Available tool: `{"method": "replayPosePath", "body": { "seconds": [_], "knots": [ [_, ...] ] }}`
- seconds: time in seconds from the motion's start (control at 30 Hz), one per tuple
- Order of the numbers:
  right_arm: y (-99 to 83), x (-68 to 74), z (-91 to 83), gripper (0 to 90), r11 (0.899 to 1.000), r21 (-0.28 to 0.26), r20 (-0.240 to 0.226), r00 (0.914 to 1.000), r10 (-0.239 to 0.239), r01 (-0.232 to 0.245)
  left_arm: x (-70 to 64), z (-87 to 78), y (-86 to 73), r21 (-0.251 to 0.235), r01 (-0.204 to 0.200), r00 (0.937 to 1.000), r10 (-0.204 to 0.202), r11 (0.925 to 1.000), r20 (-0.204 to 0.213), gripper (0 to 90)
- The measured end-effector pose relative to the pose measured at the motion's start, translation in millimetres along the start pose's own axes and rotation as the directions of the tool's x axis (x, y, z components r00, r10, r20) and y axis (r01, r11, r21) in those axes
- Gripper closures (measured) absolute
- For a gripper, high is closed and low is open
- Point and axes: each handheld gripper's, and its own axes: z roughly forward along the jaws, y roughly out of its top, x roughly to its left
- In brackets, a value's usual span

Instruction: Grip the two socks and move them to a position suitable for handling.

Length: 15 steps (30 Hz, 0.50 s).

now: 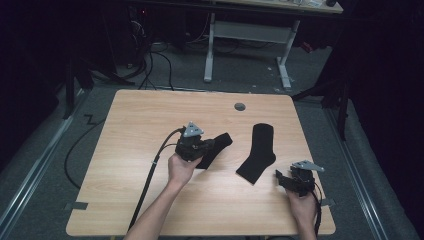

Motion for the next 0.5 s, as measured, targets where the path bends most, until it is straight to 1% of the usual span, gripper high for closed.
{"method": "replayPosePath", "body": {
  "seconds": [0.13, 0.4, 0.43, 0.5],
  "knots": [
    [0.0, 0.0, 0.0, 35.9, 1.000, 0.000, 0.000, 1.0000, 0.000, 0.000, -0.4, 3.4, -5.7, 0.000, 0.013, 0.9999, -0.013, 0.9999, -0.003, 85.3],
    [0.0, 0.1, 0.0, 35.9, 1.000, 0.000, 0.000, 1.0000, 0.000, 0.000, 0.7, 12.0, -19.2, 0.032, 0.036, 0.9993, -0.035, 0.9989, -0.011, 84.0],
    [0.0, 0.1, 0.0, 35.9, 1.000, 0.000, 0.000, 1.0000, 0.000, 0.000, -0.5, 14.4, -23.0, 0.045, 0.030, 0.9995, -0.029, 0.9985, -0.013, 83.9],
    [0.0, 0.0, 0.0, 35.9, 1.000, 0.000, 0.000, 1.0000, 0.000, 0.000, -1.6, 16.4, -25.8, 0.053, 0.027, 0.9995, -0.026, 0.9982, -0.016, 83.9]
  ]
}}
